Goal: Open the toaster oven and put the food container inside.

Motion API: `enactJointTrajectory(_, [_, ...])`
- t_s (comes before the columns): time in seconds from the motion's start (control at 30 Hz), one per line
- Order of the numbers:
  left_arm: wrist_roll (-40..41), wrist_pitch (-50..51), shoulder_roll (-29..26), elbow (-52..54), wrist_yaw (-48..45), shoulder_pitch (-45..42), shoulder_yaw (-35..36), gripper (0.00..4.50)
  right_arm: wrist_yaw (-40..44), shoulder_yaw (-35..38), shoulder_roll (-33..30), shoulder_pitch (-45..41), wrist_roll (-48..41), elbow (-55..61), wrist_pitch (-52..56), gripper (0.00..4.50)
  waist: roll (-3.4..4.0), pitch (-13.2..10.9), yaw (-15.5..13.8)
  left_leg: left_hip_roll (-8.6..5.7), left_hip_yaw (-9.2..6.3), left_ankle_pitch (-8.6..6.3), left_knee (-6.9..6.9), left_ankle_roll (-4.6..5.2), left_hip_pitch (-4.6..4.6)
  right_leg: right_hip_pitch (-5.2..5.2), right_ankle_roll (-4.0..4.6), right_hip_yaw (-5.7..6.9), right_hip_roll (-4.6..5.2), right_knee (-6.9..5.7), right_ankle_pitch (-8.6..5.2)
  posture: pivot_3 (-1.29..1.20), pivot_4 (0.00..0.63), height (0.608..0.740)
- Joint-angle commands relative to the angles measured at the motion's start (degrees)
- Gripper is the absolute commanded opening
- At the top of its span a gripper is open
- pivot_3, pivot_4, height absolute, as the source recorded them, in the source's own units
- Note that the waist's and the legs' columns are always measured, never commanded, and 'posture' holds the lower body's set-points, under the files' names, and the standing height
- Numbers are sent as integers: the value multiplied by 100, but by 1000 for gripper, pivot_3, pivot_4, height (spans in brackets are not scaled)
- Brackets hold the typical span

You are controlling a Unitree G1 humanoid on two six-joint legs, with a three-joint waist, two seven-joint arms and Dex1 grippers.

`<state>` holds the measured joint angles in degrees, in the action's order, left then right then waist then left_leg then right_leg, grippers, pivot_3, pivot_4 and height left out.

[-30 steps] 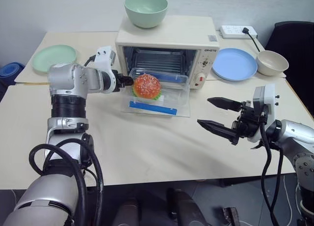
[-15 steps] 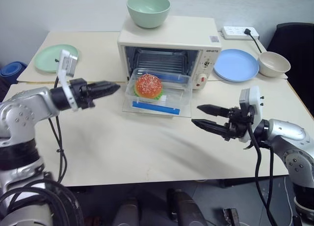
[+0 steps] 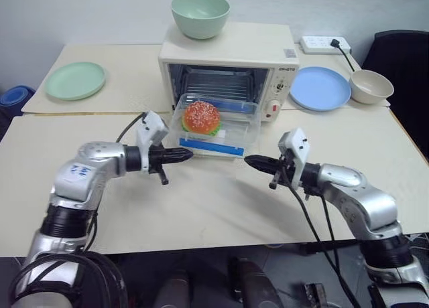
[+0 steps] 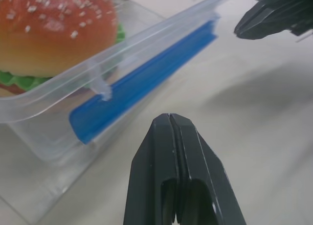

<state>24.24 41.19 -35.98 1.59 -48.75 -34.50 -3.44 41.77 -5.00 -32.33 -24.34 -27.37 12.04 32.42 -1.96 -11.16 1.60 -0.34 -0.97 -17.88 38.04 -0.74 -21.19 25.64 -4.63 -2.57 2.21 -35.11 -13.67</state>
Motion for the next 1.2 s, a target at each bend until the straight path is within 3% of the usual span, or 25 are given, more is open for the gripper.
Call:
enactJointTrajectory(0.03, [-205,-331,259,-206,283,-326,62,0,-179,-96,286,-303,386,-307,-374,47,0,0,0,1,1,0,0,0,-1,1,0,3,0,1,0,0,150,740])
enactJointTrajectory(0.33, [-820,-1037,1384,-1534,1592,-1325,266,0,-1163,-64,1269,-1674,1576,-2314,-1571,47,0,0,4,-8,6,6,8,7,-2,2,-13,9,8,0,17,0,150,740])
enactJointTrajectory(0.63, [-1131,-2075,1761,-3426,2259,-2423,599,0,-1618,178,1859,-2801,1999,-4271,-2610,47,1,0,112,-1,18,9,1,0,-2,20,-11,-1,0,-43,18,0,150,740])
enactJointTrajectory(0.87, [-1247,-2600,1871,-4413,2353,-2907,729,0,-1487,225,2015,-3101,2023,-4909,-2968,47,1,0,81,-7,17,5,-1,5,-14,22,-12,2,10,-29,18,0,150,740])
enactJointTrajectory(1.0, [-1106,-2411,1788,-4084,1953,-2786,743,0,-1317,249,1912,-2886,1938,-4503,-2851,47,1,0,69,-7,20,5,-1,4,-37,50,-13,0,10,-35,19,0,150,740])
enactJointTrajectory(1.2, [-482,-1159,975,-2100,948,-1948,894,0,-891,347,1551,-1981,1472,-2591,-1852,47,3,1,118,-1,18,14,1,-11,-83,106,-12,-3,4,-54,19,0,150,740])
